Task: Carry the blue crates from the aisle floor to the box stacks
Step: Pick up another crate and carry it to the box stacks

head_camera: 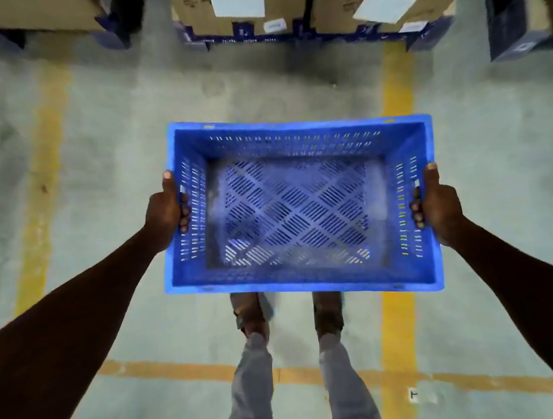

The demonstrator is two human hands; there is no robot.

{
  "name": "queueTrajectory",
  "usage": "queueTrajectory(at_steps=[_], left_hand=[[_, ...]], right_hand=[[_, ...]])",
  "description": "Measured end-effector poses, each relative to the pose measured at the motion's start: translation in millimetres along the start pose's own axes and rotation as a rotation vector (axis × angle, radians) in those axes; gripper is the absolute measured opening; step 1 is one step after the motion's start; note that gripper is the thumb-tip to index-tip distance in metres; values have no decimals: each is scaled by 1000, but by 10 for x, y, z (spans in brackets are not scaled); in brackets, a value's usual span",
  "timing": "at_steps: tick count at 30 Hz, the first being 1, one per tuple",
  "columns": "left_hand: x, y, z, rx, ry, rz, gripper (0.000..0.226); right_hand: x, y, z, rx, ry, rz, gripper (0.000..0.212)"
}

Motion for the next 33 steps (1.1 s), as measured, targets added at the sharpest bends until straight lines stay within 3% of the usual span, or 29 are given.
queueTrajectory(at_steps=[11, 22, 33], left_hand=[[723, 1298, -484, 25, 16, 65, 69], [859, 1488, -313, 6, 64, 12, 68], [890, 1575, -357, 3, 96, -31, 66]], right_hand=[[621, 1241, 700, 7, 22, 48, 67], [562, 1437, 869, 85, 37, 85, 69], [549, 1534, 904, 24, -64, 109, 69]])
Point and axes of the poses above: each hand's wrist, its own y-axis towards the middle knuckle, its own x-axis out of the palm, z = x × y, the point moved 8 cm from there along y, towards the middle knuckle, and after that the axes turned 13 degrees about y, right-handed, at the moved point
